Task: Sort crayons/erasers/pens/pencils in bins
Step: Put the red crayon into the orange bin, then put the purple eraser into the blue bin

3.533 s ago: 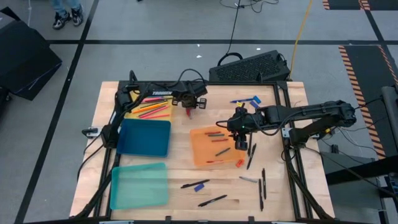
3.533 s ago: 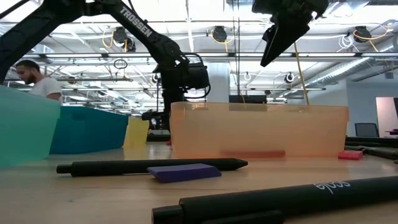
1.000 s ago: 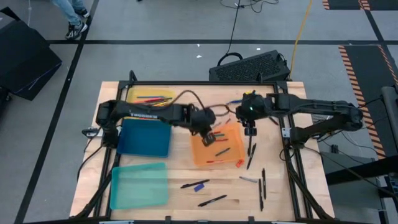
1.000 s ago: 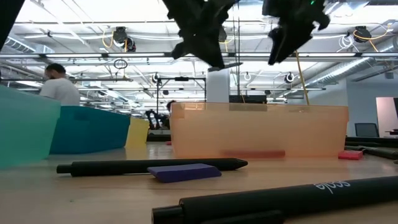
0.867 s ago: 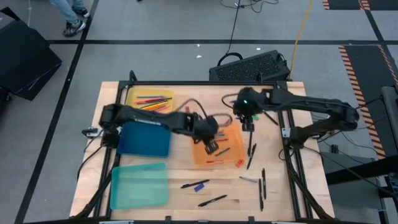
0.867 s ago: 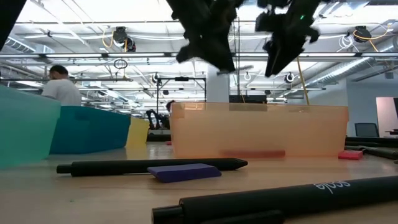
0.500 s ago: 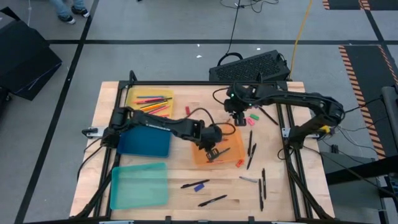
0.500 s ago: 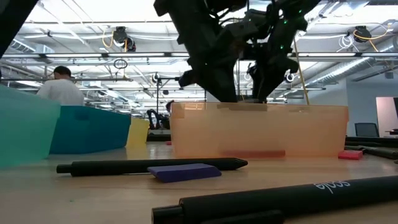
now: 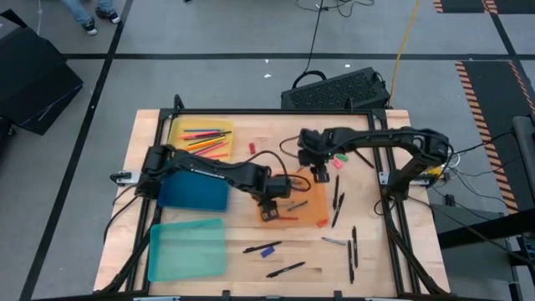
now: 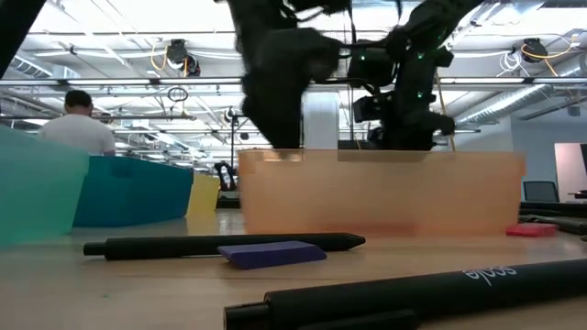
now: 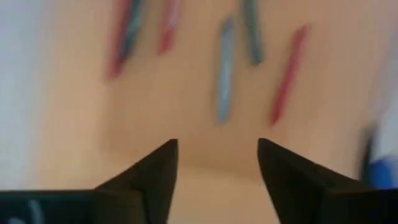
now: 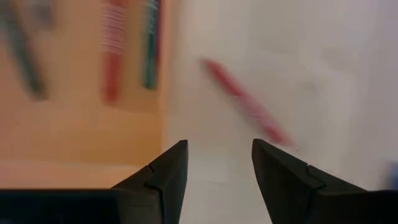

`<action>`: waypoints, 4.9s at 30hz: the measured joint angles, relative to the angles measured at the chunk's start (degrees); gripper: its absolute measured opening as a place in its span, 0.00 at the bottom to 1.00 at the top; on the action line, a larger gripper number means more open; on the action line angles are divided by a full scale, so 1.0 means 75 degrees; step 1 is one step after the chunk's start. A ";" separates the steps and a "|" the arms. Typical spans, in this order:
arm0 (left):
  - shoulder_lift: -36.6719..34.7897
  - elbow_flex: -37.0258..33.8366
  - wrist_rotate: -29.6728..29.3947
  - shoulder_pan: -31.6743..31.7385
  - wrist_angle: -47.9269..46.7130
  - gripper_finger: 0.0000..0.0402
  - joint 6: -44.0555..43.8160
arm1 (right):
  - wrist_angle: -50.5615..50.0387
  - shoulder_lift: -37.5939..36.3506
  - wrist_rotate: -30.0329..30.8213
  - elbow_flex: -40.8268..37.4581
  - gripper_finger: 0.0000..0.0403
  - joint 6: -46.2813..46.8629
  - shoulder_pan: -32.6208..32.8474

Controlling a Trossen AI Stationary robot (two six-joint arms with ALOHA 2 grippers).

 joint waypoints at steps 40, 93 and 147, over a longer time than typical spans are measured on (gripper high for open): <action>-0.5269 -0.4022 -0.2320 0.0376 0.0752 0.53 -0.1343 | 0.0915 0.0587 0.0358 0.0304 0.05 -0.3141 0.0110; -0.7550 -0.5123 -0.1266 0.1872 0.3416 0.71 0.0179 | -0.2368 -0.1741 0.2540 -0.1445 0.47 1.0075 -0.0477; -0.8226 -0.5117 -0.0436 0.3133 0.2758 0.71 0.0231 | -0.1514 -0.1077 0.0956 0.0645 0.03 0.3602 -0.0724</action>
